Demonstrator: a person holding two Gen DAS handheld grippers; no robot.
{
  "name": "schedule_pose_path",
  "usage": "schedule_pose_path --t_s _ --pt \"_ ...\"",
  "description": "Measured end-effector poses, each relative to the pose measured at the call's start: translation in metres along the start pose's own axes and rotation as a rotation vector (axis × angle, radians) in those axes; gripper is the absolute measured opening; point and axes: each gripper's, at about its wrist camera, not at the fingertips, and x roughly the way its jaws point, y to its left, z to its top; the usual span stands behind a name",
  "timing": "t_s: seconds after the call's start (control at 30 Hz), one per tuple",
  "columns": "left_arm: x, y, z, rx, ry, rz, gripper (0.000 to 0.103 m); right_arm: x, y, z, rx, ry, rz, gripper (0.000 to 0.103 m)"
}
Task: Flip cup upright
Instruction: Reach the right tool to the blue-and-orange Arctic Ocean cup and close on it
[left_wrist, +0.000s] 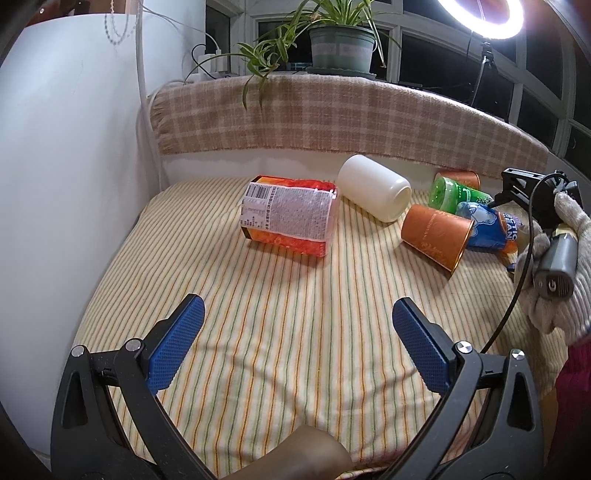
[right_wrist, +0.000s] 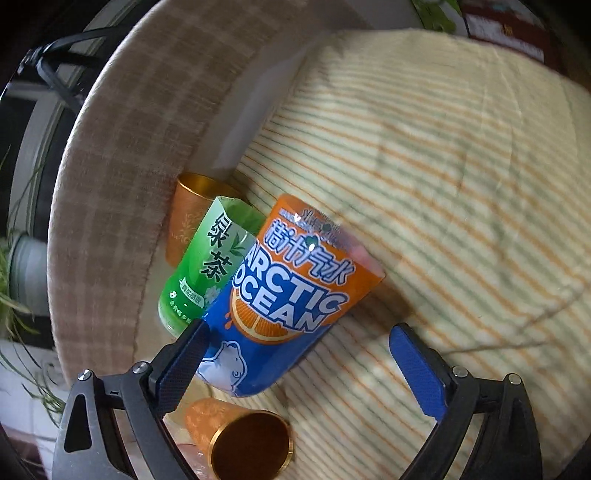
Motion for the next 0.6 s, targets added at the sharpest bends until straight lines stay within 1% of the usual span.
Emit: schedule_pose_path --t_s 0.17,0.3,0.33,0.4,0.5,0.53,0.6 --pt "0.005 0.006 0.0 -0.012 0.009 0.006 0.103 0.006 0.009 0.004 0.006 -0.003 0.016 0.096" --pt "0.009 0.008 0.0 -0.018 0.017 0.002 0.103 0.017 0.015 0.006 0.029 0.027 0.031 0.093" --pt "0.01 0.007 0.0 -0.016 0.018 0.001 0.103 0.02 0.016 0.006 0.033 0.036 0.033 0.091" --pt "0.01 0.008 0.0 -0.015 0.019 0.0 0.103 0.026 0.018 0.008 0.038 0.04 0.044 0.091" --pt "0.01 0.008 0.0 -0.017 0.017 0.004 0.103 0.03 0.02 0.01 0.046 0.037 0.056 0.086" --pt "0.011 0.008 0.0 -0.019 0.017 0.005 0.103 0.031 0.02 0.011 0.045 0.041 0.068 0.082" --pt "0.011 0.009 0.001 -0.022 0.018 0.007 0.103 0.034 0.021 0.013 0.038 0.046 0.078 0.081"
